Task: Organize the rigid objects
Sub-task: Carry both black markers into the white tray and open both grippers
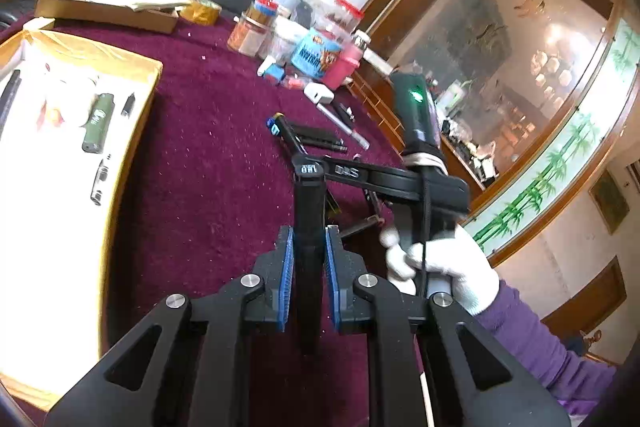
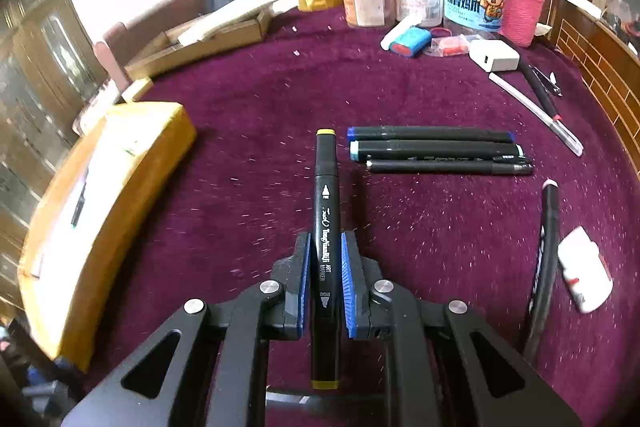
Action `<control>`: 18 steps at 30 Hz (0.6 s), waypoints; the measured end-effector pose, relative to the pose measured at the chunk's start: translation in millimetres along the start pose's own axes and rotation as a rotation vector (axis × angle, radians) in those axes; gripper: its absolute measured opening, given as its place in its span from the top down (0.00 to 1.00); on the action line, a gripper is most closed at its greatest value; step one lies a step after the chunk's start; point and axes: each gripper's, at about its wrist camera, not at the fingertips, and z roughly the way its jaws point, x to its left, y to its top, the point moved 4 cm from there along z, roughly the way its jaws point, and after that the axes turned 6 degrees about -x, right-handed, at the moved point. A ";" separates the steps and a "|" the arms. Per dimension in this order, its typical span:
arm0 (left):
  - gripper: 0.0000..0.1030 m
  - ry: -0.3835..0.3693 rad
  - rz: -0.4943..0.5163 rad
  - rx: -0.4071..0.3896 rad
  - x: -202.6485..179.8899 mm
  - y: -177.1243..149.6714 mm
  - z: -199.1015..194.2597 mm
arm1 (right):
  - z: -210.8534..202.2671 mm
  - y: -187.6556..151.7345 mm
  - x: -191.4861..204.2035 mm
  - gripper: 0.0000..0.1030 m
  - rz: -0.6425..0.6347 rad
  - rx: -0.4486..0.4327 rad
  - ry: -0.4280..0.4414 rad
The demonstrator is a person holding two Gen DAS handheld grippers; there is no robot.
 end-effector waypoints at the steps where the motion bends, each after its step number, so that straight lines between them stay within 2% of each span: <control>1: 0.88 -0.007 -0.004 -0.011 0.3 1.6 -5.2 | -5.2 0.1 2.0 0.88 0.007 -0.008 0.014; 7: 0.88 -0.027 -0.023 -0.075 5.1 12.9 -38.0 | -36.5 1.0 31.5 0.88 0.011 -0.039 0.118; 13: 0.88 -0.020 -0.083 -0.148 32.0 34.5 -89.2 | -52.9 8.9 87.6 0.87 -0.002 -0.046 0.272; 18: 0.88 0.050 -0.136 -0.175 73.5 50.5 -124.4 | -39.8 11.2 132.8 0.87 0.016 0.004 0.395</control>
